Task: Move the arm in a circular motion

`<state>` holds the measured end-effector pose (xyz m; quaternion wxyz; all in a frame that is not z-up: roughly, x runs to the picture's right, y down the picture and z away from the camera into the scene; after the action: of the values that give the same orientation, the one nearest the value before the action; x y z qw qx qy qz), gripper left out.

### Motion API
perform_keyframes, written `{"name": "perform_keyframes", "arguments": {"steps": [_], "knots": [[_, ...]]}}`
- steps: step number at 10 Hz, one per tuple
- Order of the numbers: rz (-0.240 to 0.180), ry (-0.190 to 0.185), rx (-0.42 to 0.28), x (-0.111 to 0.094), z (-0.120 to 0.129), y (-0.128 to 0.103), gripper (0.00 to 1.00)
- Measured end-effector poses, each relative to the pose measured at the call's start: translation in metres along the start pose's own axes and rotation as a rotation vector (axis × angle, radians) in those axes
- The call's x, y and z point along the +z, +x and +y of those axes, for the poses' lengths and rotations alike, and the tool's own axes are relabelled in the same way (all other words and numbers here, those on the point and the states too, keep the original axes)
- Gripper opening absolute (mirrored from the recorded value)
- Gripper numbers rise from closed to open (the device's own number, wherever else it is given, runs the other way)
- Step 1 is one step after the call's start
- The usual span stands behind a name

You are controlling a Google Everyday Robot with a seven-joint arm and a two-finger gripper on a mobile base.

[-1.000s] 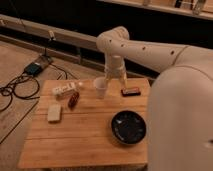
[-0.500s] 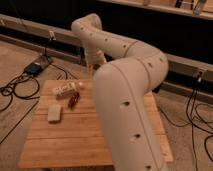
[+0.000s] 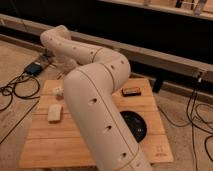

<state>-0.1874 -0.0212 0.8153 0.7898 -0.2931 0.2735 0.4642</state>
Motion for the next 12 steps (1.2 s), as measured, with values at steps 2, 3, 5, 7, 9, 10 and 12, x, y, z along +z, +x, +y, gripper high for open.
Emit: {"name": "perform_keyframes", "arguments": {"steps": [2,3,5,7,9,10,12], "knots": [[0.036,0.052,-0.064,0.021,0.014,0.027,0.65],[0.047,0.079,-0.067,0.029,0.011,0.043,0.65],[0.065,0.114,-0.043,0.045,0.002,0.089,0.65],[0.068,0.101,0.043,0.057,-0.008,0.143,0.65],[0.06,0.07,0.16,0.06,-0.029,0.183,0.65],[0.051,0.056,0.223,0.059,-0.046,0.199,0.65],[0.023,0.042,0.376,0.051,-0.109,0.222,0.65]]}}
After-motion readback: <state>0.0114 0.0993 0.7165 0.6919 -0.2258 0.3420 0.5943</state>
